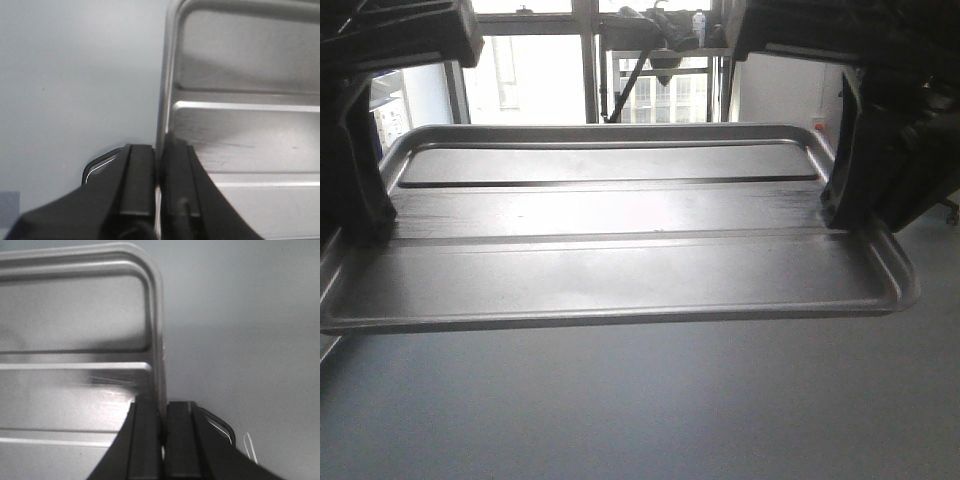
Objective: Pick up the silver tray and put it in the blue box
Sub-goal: 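Hold the tray level while the base drives to the blue bins, then lower the held tray into the blue bin on the shelf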
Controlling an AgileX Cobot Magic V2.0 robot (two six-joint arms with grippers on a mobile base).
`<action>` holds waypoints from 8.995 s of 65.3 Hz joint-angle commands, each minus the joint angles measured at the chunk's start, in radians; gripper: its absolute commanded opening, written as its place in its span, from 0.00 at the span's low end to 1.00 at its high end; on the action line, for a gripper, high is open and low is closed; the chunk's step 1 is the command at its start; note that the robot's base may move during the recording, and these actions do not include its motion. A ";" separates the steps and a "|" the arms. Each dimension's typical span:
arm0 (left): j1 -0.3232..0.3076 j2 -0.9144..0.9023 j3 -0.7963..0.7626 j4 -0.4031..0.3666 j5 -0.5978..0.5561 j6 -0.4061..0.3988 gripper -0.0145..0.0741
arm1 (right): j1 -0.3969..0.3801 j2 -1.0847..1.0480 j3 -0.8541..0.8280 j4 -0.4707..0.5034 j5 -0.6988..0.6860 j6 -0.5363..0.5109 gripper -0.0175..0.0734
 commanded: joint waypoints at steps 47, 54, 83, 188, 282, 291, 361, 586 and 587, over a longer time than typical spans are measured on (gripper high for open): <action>-0.004 -0.028 -0.025 0.023 -0.014 -0.004 0.15 | -0.001 -0.029 -0.026 -0.045 -0.023 -0.001 0.26; -0.004 -0.028 -0.025 0.027 -0.014 -0.004 0.15 | -0.001 -0.029 -0.026 -0.045 -0.024 -0.001 0.26; -0.004 -0.028 -0.025 0.027 -0.014 -0.004 0.15 | -0.001 -0.029 -0.026 -0.045 -0.024 -0.001 0.26; -0.004 -0.028 -0.025 0.027 -0.014 -0.004 0.15 | -0.001 -0.029 -0.026 -0.045 -0.025 -0.001 0.26; -0.004 -0.028 -0.025 0.027 -0.014 -0.004 0.15 | -0.001 -0.029 -0.026 -0.045 -0.025 -0.001 0.26; -0.004 -0.028 -0.025 0.027 -0.014 -0.004 0.15 | -0.001 -0.029 -0.026 -0.045 -0.025 -0.001 0.26; -0.004 -0.028 -0.025 0.027 -0.014 -0.004 0.15 | -0.001 -0.029 -0.026 -0.045 -0.025 -0.001 0.26; 0.066 -0.010 -0.251 -0.032 -0.045 0.232 0.15 | -0.040 0.003 -0.281 0.088 -0.048 -0.241 0.26; 0.075 -0.006 -0.270 -0.043 -0.045 0.250 0.15 | -0.046 0.009 -0.294 0.099 -0.048 -0.253 0.26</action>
